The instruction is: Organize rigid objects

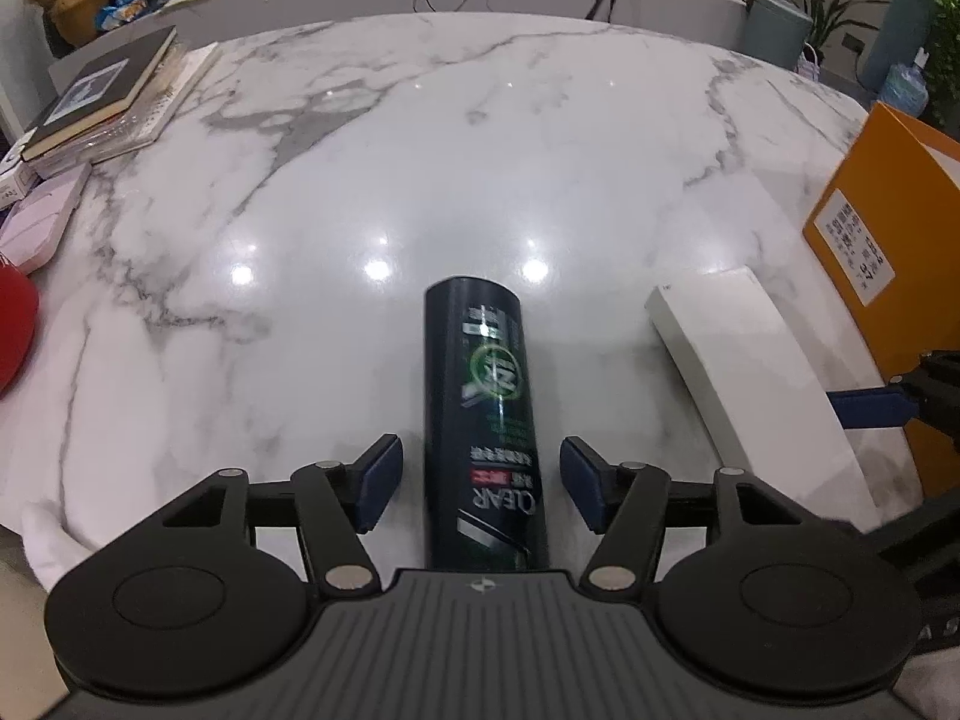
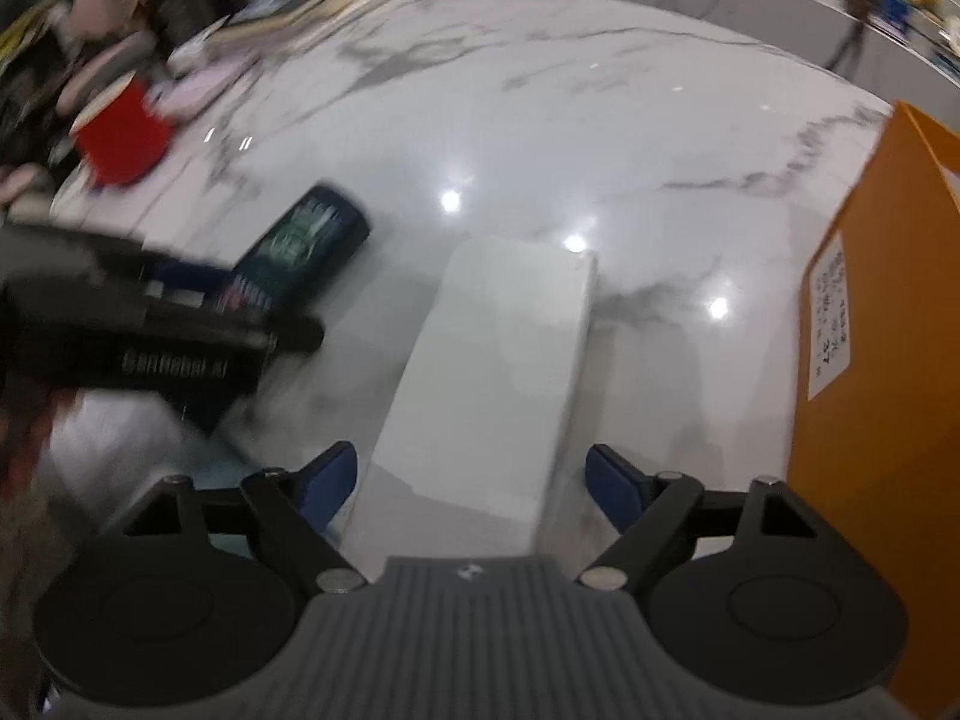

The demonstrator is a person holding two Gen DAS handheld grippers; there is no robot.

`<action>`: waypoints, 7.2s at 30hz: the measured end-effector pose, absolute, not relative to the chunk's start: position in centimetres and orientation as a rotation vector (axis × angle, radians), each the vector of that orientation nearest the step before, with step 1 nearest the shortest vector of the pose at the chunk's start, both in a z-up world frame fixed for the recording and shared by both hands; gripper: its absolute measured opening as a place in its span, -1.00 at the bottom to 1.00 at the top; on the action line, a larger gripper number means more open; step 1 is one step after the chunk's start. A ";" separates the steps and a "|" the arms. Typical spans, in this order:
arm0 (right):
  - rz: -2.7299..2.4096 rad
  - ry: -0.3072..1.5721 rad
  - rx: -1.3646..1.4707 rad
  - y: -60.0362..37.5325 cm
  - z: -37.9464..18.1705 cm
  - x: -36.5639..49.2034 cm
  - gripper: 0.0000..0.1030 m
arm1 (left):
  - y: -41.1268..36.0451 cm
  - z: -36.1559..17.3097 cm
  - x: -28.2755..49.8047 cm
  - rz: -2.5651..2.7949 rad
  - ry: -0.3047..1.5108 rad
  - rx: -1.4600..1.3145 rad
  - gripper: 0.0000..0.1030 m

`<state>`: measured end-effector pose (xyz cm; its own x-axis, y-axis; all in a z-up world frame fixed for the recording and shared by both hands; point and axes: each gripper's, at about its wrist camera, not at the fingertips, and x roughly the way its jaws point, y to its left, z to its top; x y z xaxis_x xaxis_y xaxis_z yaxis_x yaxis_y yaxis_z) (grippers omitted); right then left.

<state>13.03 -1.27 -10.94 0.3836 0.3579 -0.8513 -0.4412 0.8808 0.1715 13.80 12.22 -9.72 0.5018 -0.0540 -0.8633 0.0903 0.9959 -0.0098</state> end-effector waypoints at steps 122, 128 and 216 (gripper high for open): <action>0.404 1.299 -0.213 -27.4 -8.2 18.0 -1.00 | -19.3 -4.1 24.0 -0.499 1.029 -0.088 -0.19; 0.312 1.250 -0.165 -28.3 -7.8 18.1 -1.00 | -20.6 -4.4 23.9 -0.502 1.050 -0.117 -0.19; 0.041 0.418 0.022 -20.3 -2.6 -6.3 0.95 | -6.7 -1.6 0.7 -0.170 0.570 0.035 0.74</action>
